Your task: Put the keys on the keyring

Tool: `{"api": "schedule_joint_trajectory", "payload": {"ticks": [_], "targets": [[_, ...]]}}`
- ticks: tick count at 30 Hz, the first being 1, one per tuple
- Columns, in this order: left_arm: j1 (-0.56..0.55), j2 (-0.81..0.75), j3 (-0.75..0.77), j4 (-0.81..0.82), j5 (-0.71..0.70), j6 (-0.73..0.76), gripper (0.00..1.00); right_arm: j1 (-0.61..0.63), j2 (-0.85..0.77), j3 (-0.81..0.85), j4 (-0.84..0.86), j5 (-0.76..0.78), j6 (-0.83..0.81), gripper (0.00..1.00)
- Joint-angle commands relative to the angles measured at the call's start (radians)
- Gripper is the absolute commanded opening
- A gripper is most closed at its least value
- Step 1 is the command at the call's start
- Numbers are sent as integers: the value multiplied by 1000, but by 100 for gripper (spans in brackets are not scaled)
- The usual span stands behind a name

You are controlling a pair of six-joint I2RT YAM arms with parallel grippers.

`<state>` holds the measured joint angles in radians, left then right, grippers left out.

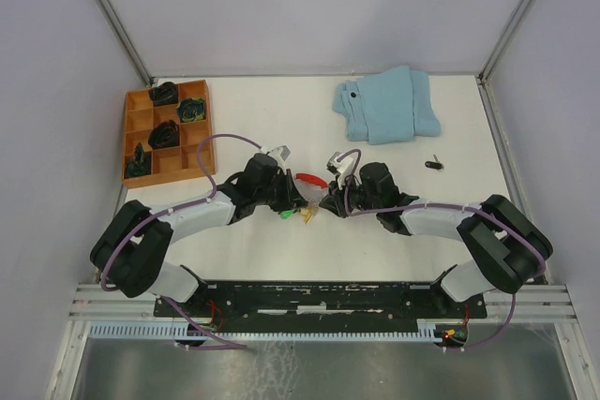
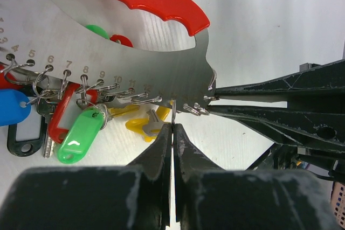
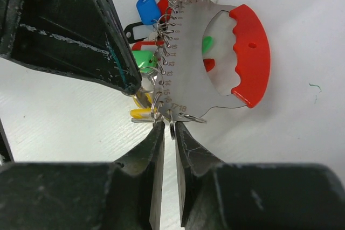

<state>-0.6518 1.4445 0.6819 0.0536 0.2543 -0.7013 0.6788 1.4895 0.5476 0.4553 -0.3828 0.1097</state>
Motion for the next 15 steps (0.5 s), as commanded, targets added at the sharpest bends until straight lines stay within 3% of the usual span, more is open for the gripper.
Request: {"api": "schedule_joint_trajectory", "payload": {"ticks": [1, 9, 15], "targets": [[0, -32, 39, 39, -4, 20, 3, 6, -12, 32, 54, -44, 11, 19], [0, -38, 35, 40, -11, 16, 3, 5, -7, 28, 53, -64, 31, 18], [0, -46, 33, 42, -7, 14, 3, 6, 19, 40, 60, 18, 34, 14]]}}
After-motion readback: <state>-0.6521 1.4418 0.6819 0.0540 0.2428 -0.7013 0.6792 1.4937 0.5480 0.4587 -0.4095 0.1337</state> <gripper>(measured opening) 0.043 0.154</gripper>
